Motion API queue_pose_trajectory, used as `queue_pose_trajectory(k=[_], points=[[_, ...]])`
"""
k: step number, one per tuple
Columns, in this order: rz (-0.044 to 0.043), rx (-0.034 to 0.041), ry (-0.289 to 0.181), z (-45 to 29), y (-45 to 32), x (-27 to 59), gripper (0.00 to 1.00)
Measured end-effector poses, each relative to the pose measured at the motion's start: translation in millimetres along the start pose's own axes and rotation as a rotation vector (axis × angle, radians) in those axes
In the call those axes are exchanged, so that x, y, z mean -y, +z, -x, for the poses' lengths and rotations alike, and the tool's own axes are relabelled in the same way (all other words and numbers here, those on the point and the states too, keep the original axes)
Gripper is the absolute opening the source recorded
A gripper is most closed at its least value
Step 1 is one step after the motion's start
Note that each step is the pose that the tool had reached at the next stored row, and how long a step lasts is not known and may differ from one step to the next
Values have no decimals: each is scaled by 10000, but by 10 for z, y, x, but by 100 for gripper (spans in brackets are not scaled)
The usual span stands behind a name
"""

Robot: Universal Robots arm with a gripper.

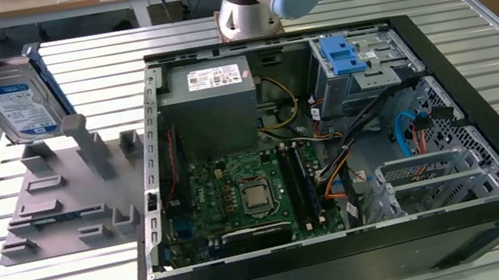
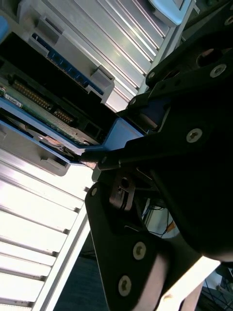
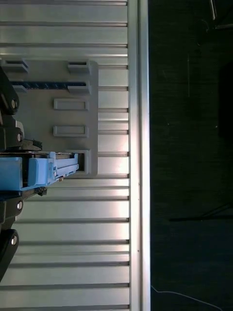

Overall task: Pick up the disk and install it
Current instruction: 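Pick up the disk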

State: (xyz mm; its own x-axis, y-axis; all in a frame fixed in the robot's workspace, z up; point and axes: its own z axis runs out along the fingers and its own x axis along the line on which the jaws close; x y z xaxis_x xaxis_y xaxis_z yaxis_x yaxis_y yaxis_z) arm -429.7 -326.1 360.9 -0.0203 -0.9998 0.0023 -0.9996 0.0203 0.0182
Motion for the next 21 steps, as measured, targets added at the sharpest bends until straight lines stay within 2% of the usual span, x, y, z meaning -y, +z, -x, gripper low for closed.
queue_pose_trajectory(k=[21], points=[[-1, 1, -1, -1, -181, -3, 36]])
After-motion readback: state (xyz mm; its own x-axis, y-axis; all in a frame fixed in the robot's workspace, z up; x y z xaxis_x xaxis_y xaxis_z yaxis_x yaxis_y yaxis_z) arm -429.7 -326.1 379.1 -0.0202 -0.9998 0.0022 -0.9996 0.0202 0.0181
